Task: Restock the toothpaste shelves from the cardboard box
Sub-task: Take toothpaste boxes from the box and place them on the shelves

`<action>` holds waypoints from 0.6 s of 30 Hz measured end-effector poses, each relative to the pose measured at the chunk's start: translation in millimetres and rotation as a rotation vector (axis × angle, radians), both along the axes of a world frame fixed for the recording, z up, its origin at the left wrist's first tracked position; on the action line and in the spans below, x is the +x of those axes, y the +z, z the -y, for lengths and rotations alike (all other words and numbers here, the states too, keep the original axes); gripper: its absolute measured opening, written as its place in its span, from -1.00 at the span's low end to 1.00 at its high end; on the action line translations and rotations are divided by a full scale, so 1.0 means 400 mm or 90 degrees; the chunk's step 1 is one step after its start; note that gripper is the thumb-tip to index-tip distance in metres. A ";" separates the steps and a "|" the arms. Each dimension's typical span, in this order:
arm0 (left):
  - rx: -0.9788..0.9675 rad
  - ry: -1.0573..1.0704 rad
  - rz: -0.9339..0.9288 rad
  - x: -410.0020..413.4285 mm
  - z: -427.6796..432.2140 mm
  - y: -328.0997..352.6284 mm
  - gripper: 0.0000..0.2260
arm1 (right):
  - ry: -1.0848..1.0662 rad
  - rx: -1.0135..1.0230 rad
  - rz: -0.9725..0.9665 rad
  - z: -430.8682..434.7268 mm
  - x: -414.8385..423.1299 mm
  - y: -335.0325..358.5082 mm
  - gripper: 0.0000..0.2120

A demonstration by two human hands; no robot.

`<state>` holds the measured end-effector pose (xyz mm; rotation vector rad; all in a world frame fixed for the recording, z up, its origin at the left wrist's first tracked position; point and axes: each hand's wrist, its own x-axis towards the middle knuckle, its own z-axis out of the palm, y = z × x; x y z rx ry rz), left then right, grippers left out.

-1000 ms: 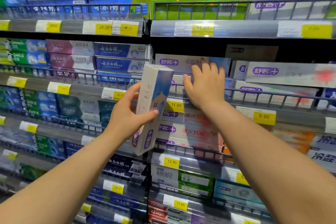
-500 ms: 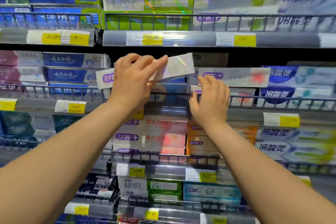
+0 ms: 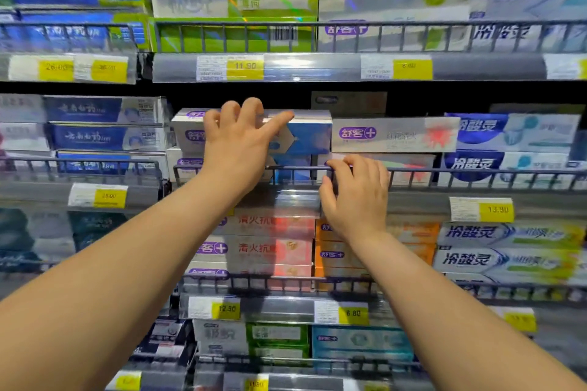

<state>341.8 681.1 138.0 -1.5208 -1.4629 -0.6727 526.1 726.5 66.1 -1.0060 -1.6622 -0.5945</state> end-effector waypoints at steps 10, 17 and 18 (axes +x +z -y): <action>-0.057 -0.121 0.034 -0.043 -0.056 -0.047 -0.46 | 0.014 0.002 -0.044 0.008 -0.017 0.001 -0.74; 0.113 -0.155 0.300 -0.139 0.026 -0.122 -0.55 | 0.176 -0.068 -0.154 0.036 -0.080 0.031 -0.54; 0.118 -0.140 0.372 -0.157 0.033 -0.122 -0.55 | 0.179 -0.082 -0.164 0.037 -0.091 0.032 -0.53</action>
